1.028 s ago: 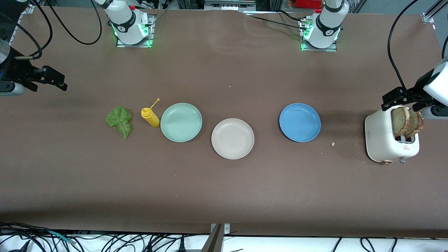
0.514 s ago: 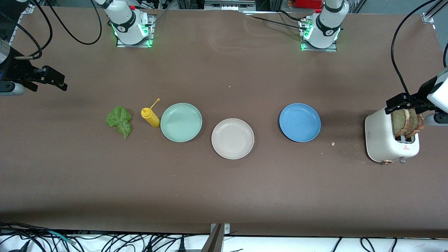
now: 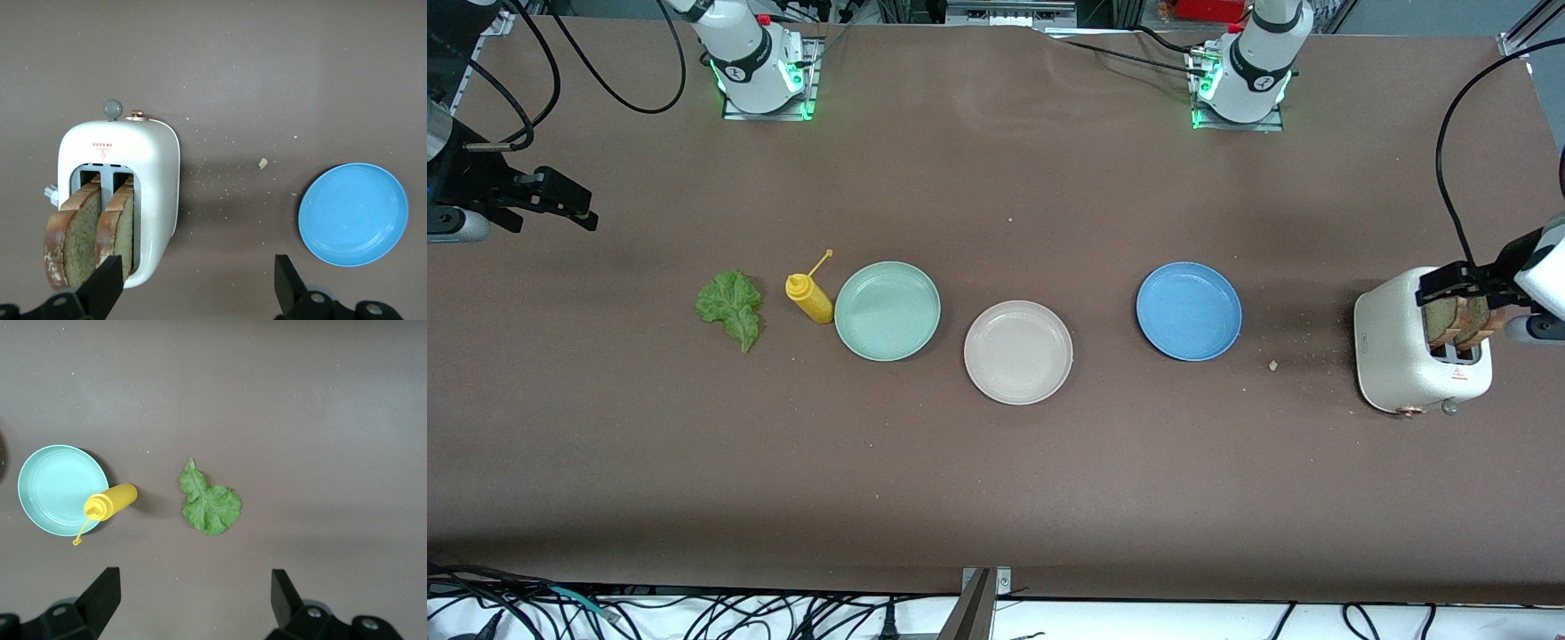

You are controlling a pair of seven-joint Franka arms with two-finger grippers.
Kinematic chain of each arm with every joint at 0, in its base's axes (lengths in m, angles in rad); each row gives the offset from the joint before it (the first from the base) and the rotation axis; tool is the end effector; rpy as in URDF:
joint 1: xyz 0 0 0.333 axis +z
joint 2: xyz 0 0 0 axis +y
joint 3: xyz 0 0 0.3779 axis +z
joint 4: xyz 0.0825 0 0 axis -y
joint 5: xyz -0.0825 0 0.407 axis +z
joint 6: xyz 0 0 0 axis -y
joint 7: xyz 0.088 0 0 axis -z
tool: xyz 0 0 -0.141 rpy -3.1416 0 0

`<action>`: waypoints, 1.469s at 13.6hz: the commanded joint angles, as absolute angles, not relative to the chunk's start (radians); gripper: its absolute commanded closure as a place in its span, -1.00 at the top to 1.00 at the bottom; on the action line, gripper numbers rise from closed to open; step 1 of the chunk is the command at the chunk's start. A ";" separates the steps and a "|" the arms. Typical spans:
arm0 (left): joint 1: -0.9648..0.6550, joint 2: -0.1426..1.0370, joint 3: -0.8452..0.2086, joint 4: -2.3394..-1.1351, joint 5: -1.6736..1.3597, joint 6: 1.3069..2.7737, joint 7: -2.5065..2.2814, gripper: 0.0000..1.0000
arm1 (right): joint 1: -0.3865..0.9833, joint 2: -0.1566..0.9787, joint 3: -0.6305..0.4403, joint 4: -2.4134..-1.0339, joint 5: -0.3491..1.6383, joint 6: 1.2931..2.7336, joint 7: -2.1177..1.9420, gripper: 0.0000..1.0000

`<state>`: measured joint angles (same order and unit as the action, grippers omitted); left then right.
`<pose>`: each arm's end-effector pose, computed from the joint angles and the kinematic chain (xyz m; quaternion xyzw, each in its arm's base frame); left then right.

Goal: Make sandwich in beige plate with both arms
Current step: 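Lower the left gripper onto a toast slice in the toaster and grasp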

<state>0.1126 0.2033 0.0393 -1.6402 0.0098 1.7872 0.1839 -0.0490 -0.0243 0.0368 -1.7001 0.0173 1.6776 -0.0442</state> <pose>0.6438 0.0978 0.5107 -0.9994 0.0175 0.0291 0.0039 0.5749 -0.0045 0.6113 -0.9999 -0.0151 -0.0011 0.0081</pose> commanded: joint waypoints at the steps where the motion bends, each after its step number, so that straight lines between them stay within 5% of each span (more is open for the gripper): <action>1: 0.158 0.179 0.031 -1.713 0.038 1.863 0.267 1.00 | -0.051 -0.034 0.035 -1.707 0.034 1.677 -0.052 1.00; 18: 0.262 0.192 0.031 -1.942 0.034 2.149 0.405 1.00 | -0.051 -0.034 0.037 -1.709 0.034 1.675 -0.052 1.00; 20: 0.267 0.198 0.031 -1.948 0.034 2.148 0.406 0.78 | -0.051 -0.034 0.035 -1.709 0.034 1.675 -0.052 1.00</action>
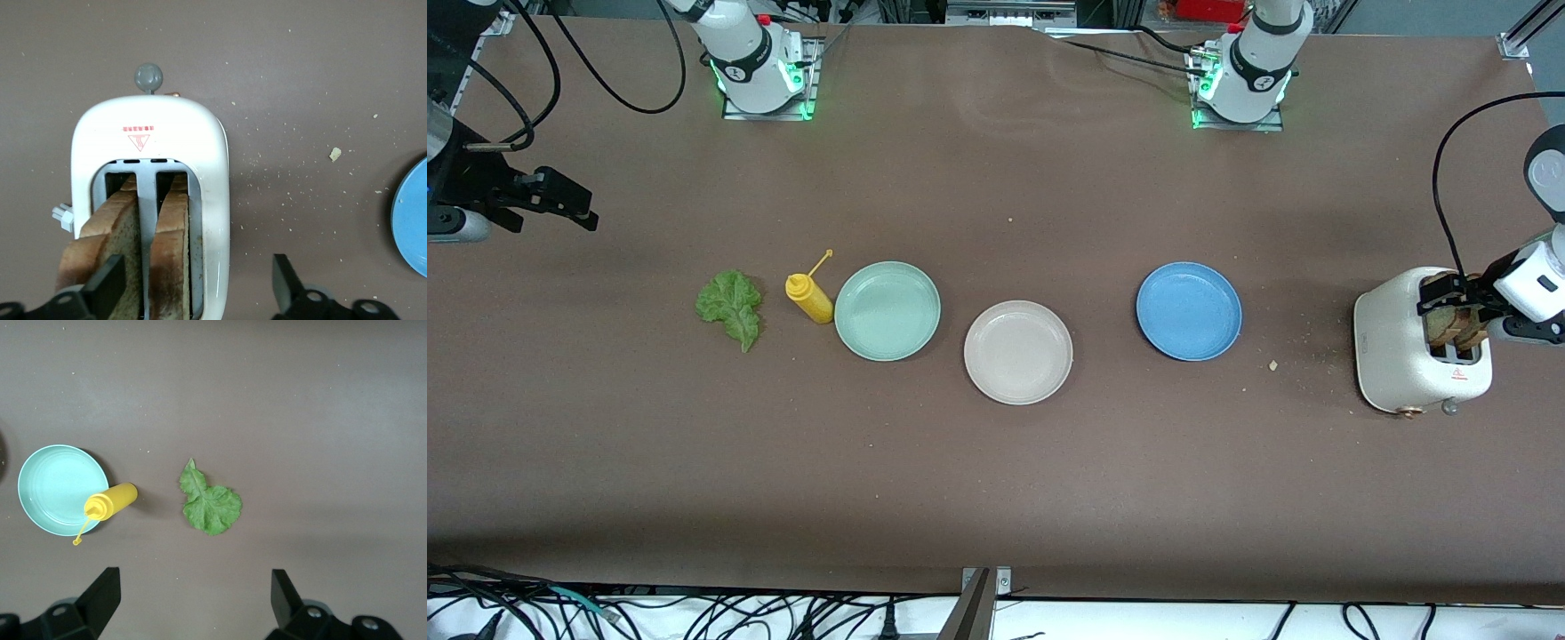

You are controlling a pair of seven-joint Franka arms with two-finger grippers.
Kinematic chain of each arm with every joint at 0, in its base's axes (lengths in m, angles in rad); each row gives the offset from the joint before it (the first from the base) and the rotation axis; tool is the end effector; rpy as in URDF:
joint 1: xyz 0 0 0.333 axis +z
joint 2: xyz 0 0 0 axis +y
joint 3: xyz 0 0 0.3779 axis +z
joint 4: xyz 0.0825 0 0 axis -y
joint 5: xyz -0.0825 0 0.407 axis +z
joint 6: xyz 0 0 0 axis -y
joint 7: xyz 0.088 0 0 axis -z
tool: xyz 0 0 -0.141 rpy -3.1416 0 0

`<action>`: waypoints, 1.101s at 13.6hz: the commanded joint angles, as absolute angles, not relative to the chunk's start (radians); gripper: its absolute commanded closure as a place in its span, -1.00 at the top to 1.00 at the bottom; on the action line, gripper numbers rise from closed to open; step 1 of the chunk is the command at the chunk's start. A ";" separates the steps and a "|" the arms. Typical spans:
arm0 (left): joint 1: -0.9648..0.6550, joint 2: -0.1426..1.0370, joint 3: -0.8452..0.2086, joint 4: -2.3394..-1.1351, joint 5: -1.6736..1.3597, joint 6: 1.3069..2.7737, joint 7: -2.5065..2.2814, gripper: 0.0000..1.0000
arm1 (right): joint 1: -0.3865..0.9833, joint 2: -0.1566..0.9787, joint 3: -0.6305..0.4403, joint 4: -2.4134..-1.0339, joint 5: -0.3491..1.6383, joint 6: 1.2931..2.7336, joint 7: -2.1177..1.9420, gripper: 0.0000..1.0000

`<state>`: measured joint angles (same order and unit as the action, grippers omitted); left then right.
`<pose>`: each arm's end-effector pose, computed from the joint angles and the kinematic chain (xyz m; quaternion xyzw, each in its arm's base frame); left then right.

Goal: Make sandwich in beige plate with both arms
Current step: 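Lower the left gripper onto a toast slice in the toaster and grasp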

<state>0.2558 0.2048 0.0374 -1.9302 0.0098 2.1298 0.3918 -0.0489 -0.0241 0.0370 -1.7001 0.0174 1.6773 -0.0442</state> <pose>0.6060 0.1827 0.3969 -0.9986 0.0523 0.0051 0.0066 0.5750 -0.0043 0.6112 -0.9999 -0.0152 -0.0009 0.0082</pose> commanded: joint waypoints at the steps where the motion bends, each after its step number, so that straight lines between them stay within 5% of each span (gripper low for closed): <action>1: 0.281 0.199 0.031 -1.950 0.038 2.148 0.420 0.63 | -0.051 -0.035 0.035 -1.709 0.034 1.675 -0.052 1.00; 4: 0.295 0.201 0.031 -1.957 0.038 2.148 0.448 -0.17 | -0.051 -0.035 0.035 -1.710 0.034 1.675 -0.052 1.00; 8: 0.311 0.198 0.031 -1.944 0.038 2.143 0.501 -1.00 | -0.051 -0.035 0.035 -1.710 0.034 1.675 -0.052 1.00; 11: 0.310 0.195 0.031 -1.867 0.038 2.100 0.528 -1.00 | -0.051 -0.035 0.035 -1.710 0.034 1.675 -0.052 1.00; 15: 0.296 0.199 0.029 -1.639 0.040 1.838 0.531 -1.00 | -0.051 -0.035 0.035 -1.710 0.034 1.675 -0.052 1.00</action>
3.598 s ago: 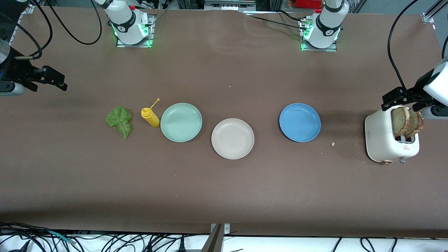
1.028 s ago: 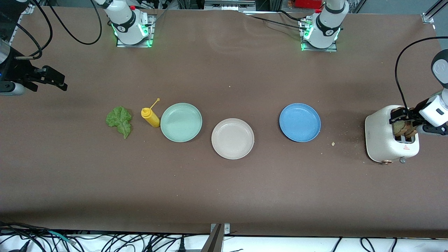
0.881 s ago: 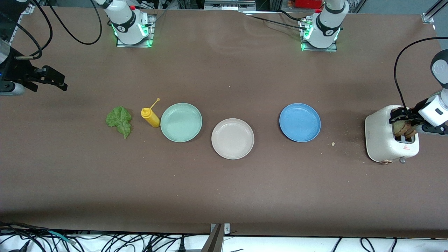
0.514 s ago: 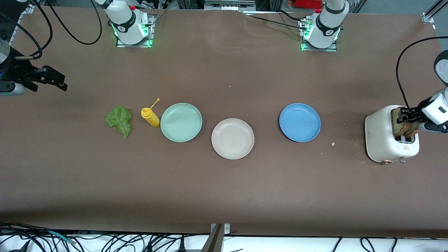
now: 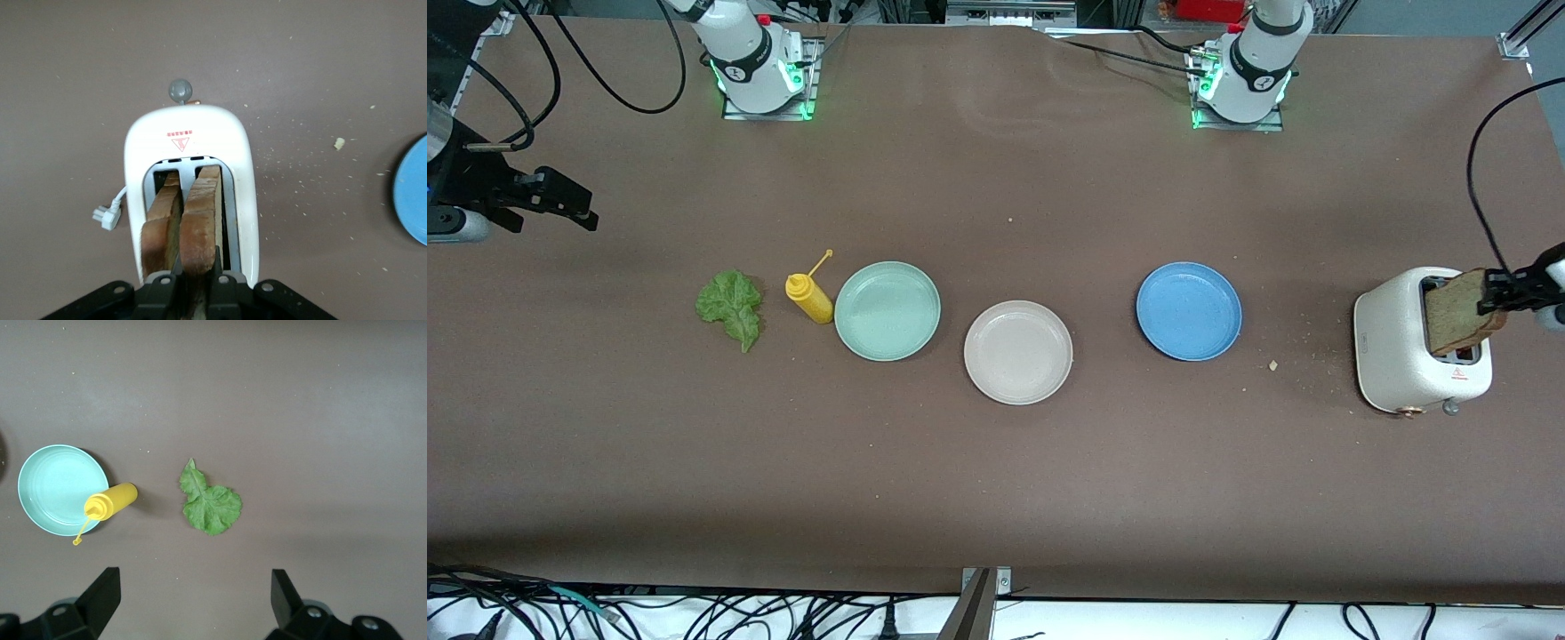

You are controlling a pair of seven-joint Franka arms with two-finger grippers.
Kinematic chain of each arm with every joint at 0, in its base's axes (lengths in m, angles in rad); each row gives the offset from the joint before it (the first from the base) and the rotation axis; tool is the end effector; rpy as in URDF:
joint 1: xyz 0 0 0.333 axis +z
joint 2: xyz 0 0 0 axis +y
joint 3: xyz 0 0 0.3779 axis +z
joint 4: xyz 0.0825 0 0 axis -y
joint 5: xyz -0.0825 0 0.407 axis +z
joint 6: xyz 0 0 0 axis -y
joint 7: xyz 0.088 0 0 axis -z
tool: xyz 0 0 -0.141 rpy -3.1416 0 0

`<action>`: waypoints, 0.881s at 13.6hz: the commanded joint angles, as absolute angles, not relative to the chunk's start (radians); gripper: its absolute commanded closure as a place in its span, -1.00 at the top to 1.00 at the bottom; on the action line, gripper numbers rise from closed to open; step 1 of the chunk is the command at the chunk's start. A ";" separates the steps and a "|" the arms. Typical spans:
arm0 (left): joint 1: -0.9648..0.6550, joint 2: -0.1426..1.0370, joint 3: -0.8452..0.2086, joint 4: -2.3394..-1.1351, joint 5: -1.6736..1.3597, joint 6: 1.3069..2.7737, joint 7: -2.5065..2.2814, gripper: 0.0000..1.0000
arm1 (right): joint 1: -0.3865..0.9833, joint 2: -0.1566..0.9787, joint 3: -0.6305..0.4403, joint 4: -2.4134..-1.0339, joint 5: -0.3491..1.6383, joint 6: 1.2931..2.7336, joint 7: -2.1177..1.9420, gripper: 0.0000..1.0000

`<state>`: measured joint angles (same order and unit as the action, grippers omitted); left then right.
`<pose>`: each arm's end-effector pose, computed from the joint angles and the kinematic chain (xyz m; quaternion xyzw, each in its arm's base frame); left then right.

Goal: Make sandwich in beige plate with both arms
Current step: 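Lift the toast slice out of the toaster with the left gripper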

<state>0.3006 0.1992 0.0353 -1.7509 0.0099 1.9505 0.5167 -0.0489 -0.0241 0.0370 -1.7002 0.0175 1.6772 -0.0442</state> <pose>0.6160 0.2146 0.4722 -0.9957 0.0924 0.0031 0.0075 0.5749 -0.0043 0.6111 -0.9998 -0.0152 -0.0008 0.0082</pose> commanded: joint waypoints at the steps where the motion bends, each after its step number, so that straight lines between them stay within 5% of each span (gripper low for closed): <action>1: 0.296 0.199 0.028 -1.606 0.038 1.794 0.531 -1.00 | -0.051 -0.035 0.035 -1.710 0.034 1.675 -0.052 1.00; 6: 0.221 0.201 0.026 -1.473 -0.027 1.613 0.528 -1.00 | -0.051 -0.035 0.037 -1.710 0.034 1.675 -0.052 1.00; 12: 0.068 0.290 0.026 -1.468 -0.296 1.545 0.464 -1.00 | -0.051 -0.035 0.035 -1.710 0.035 1.675 -0.052 1.00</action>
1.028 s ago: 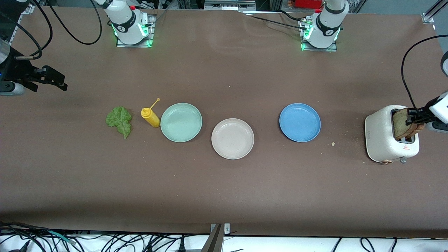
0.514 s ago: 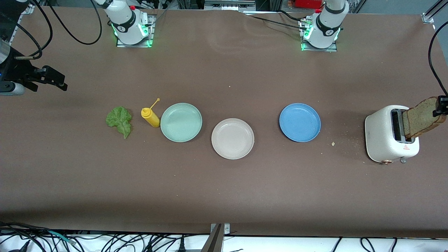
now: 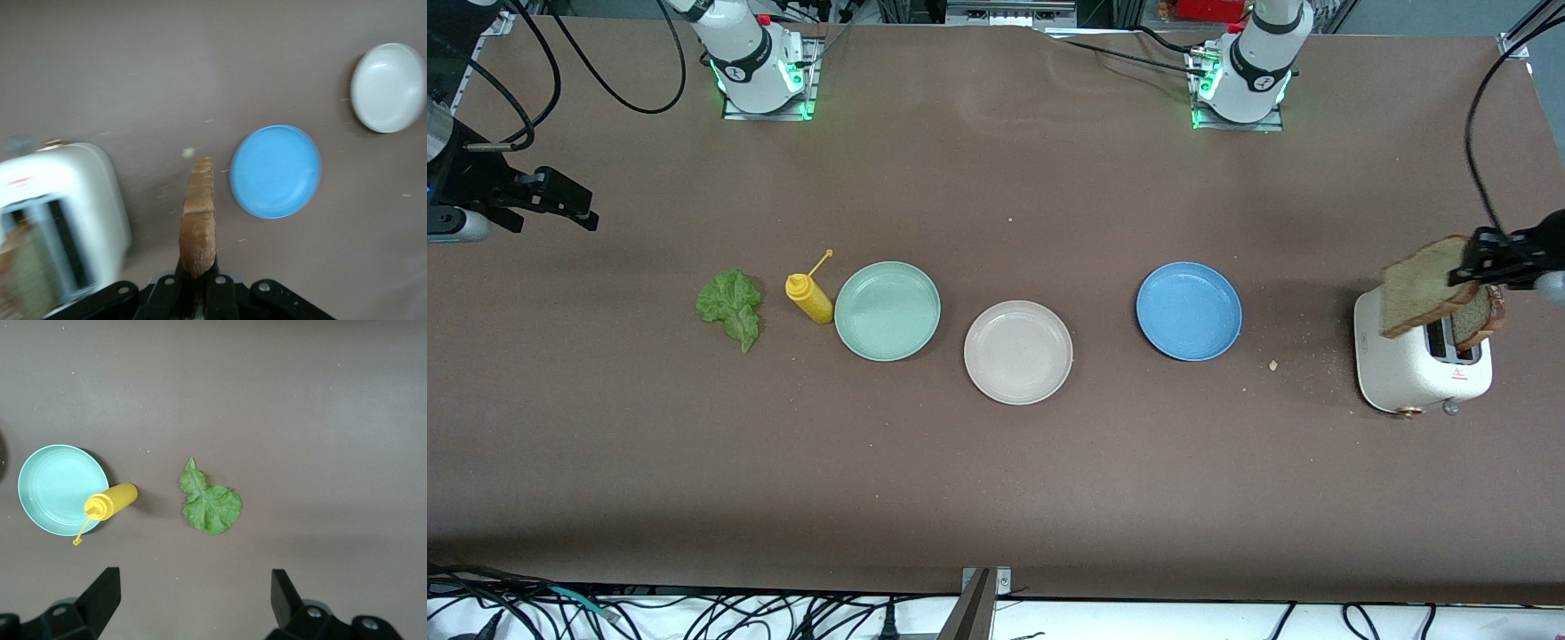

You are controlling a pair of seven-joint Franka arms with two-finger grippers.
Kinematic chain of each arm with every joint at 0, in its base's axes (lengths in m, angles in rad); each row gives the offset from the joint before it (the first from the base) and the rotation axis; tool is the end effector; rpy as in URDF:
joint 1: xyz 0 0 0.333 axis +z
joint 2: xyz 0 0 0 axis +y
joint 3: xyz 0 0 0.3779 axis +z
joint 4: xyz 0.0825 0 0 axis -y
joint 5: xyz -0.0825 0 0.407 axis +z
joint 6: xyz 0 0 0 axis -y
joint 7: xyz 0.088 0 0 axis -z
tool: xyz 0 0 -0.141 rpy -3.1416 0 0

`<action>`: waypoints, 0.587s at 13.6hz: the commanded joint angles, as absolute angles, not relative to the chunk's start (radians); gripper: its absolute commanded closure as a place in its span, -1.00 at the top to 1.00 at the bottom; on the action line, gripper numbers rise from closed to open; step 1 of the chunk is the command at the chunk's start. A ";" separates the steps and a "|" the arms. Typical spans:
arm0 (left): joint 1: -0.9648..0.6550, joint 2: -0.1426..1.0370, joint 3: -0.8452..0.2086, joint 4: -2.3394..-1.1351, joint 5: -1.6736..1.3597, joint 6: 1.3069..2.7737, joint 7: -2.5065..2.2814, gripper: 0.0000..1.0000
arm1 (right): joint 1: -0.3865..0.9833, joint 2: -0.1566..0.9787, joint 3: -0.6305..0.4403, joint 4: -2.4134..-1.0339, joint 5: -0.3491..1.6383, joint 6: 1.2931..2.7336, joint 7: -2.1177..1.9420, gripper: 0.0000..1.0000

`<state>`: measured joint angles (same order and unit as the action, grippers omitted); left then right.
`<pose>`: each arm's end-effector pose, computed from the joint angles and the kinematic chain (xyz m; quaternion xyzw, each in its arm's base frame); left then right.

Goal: Make sandwich in beige plate with both arms
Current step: 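Lift the toast slice out of the toaster with the left gripper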

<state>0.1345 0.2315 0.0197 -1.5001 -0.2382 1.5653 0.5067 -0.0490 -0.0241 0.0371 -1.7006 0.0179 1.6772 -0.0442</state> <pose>0.6437 0.0649 0.5484 0.9760 -0.1645 -0.0403 0.1367 0.5749 -0.0043 0.6109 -0.9998 -0.0152 -0.0006 0.0084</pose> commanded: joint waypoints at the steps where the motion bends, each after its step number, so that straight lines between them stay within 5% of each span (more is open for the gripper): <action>1: 0.022 0.314 0.026 -1.467 -0.316 1.545 0.440 -1.00 | -0.051 -0.035 0.035 -1.712 0.035 1.674 -0.052 1.00; 8: -0.224 0.466 0.026 -1.463 -0.530 1.549 0.044 -1.00 | -0.051 -0.035 0.035 -1.712 0.035 1.674 -0.052 1.00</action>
<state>-0.1895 0.4150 0.0106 -1.4978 -0.4338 1.5663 0.1653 -0.0489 -0.0236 0.0372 -1.7024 0.0185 1.6766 -0.0442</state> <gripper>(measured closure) 0.912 0.000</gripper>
